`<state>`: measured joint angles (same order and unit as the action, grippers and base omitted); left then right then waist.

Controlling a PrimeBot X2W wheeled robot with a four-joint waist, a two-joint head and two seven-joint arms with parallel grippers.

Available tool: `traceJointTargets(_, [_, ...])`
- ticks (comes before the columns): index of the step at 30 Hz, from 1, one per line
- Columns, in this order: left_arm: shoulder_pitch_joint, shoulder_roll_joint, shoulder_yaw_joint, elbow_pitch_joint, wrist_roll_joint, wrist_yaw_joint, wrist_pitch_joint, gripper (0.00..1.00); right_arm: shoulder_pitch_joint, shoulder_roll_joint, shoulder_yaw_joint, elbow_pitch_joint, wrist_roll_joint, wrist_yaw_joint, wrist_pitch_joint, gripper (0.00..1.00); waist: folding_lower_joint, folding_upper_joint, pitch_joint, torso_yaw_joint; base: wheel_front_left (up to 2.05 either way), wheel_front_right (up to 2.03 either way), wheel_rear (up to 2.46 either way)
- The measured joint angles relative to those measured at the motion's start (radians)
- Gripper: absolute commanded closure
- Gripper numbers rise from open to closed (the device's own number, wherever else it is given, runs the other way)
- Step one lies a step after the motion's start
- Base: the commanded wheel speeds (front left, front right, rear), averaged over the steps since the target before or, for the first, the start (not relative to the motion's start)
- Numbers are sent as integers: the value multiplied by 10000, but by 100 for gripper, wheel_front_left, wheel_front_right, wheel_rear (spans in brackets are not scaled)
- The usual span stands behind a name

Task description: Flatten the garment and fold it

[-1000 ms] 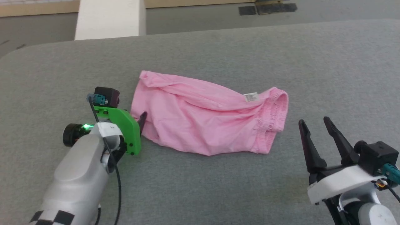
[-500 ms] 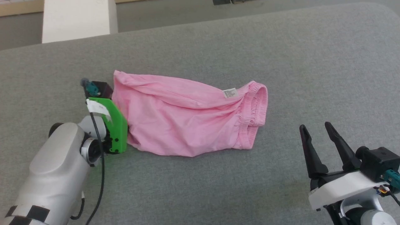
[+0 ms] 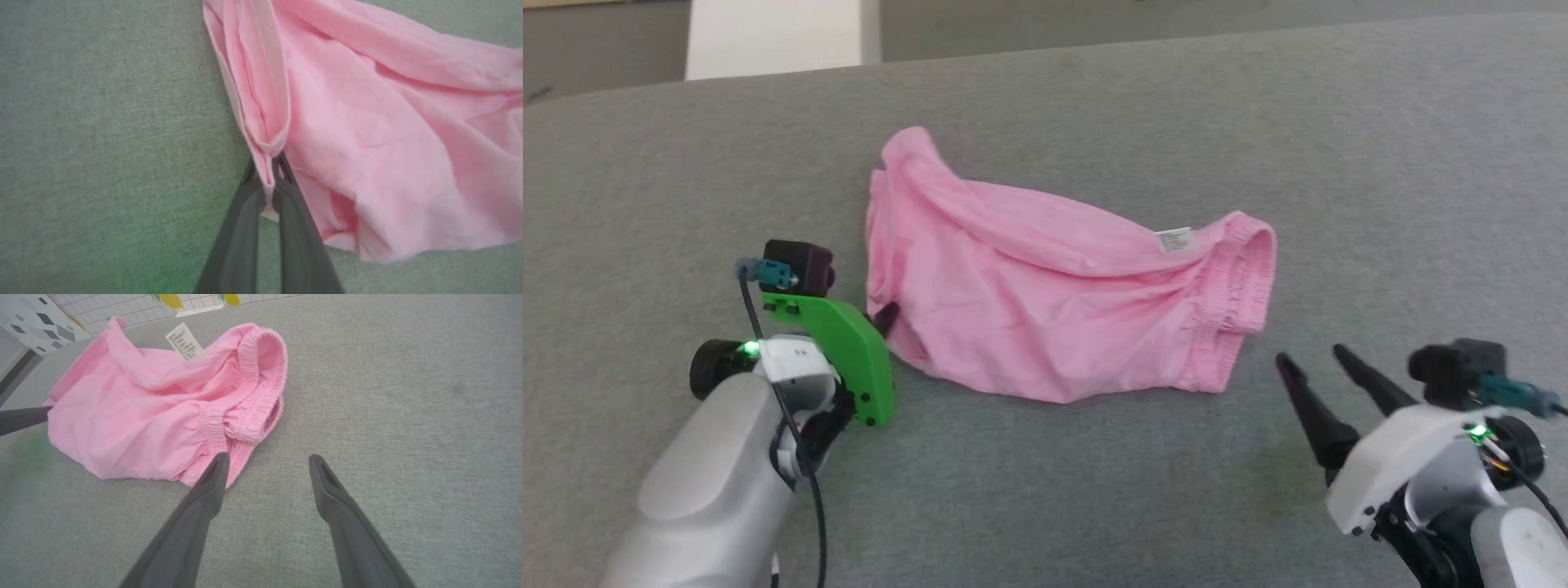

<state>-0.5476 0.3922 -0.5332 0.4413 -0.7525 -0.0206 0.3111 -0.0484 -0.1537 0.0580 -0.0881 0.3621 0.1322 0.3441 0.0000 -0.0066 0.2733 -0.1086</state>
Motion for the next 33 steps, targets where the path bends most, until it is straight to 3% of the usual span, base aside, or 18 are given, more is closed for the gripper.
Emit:
traceJointTargets(16, [780, 94, -23, -2230, 309, 569, -499, 100, -2212, -995, 1659, 2592, 1856, 0, 2675, 0, 0, 0, 436, 1111, 0, 0, 0])
traceJointTargets(17, [789, 96, -23, -2270, 309, 569, -500, 100, -2340, -1043, 1745, 2732, 1954, 0, 2876, 23, 0, 0, 473, 1150, 0, 0, 0])
traceJointTargets(18, [794, 90, -27, -2293, 305, 571, -499, 100, -2450, -1091, 1820, 2803, 1996, 4, 2964, 54, 0, 0, 506, 1186, 0, 0, 0])
traceJointTargets(19, [804, 88, -33, -2301, 305, 571, -499, 100, -2533, -1106, 1866, 2872, 2067, 4, 3026, 96, 0, 0, 527, 1213, 0, 0, 0])
traceJointTargets(20, [818, 90, -38, -2303, 305, 571, -499, 100, -2611, -1122, 1927, 2920, 2182, -2, 3043, 100, 0, 0, 550, 1238, 0, 0, 0])
traceJointTargets(33, [1589, 174, 75, -2374, 144, 759, -836, 100, -2735, -1413, 2403, 2943, 2614, -2, 2522, 100, 0, 0, -77, 1175, 0, 0, 0])
